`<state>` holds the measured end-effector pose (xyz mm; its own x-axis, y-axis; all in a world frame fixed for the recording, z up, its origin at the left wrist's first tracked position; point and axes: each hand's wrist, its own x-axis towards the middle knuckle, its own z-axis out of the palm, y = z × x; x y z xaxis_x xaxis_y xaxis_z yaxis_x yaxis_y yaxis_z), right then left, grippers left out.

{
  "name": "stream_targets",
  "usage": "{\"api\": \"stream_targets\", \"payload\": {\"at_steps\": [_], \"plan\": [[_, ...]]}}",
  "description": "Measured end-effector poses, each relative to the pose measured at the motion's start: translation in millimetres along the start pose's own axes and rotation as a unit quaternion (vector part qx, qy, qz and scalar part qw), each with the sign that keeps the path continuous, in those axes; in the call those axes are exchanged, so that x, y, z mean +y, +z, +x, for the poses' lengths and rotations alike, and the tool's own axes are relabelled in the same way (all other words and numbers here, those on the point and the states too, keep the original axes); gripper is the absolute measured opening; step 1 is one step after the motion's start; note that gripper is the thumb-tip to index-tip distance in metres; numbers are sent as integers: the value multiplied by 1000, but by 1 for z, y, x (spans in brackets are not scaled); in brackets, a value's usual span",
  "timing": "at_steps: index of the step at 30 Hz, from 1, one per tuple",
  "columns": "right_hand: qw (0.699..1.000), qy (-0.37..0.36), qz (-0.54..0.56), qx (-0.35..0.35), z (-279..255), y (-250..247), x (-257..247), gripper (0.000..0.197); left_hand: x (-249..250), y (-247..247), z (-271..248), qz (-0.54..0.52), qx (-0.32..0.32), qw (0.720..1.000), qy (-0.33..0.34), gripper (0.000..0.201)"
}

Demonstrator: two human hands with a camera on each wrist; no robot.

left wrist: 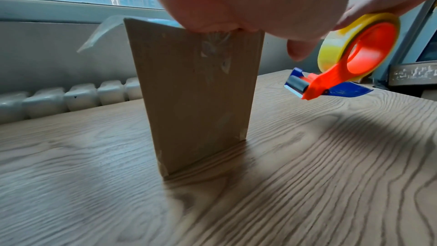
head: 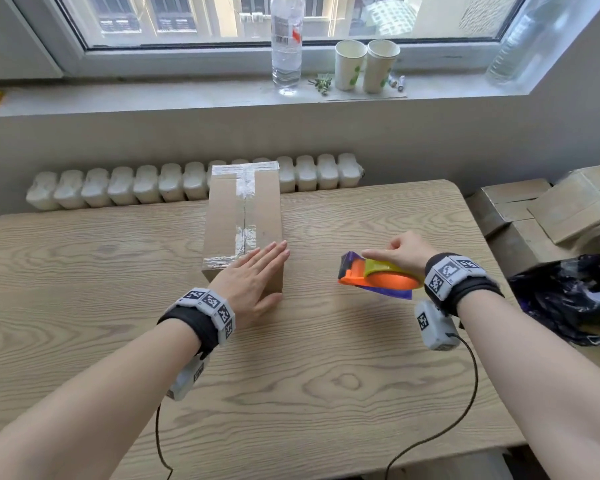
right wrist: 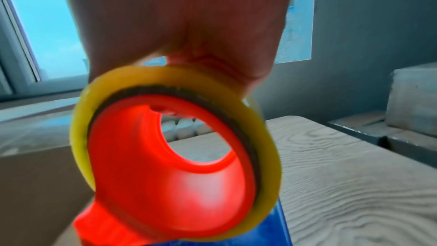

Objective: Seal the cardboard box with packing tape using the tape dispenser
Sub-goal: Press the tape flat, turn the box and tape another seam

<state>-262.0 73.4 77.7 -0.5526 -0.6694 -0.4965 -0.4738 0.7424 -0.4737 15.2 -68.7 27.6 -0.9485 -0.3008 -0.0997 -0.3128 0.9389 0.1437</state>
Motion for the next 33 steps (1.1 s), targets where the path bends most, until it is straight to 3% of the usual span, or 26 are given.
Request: {"api": "stream_targets", "payload": {"at_steps": [11,21,33], "plan": [[986,-108,130,13,-18,-14,-14,45,2,-2,1,-61,9,998,-18,75],[979,-156,130,-6,-32,-13,-41,40,2,-1,2,-63,20,998,-17,74],[973,-185,140,25,-31,-6,-57,40,1,-5,3,-83,-8,996,-11,73]]}}
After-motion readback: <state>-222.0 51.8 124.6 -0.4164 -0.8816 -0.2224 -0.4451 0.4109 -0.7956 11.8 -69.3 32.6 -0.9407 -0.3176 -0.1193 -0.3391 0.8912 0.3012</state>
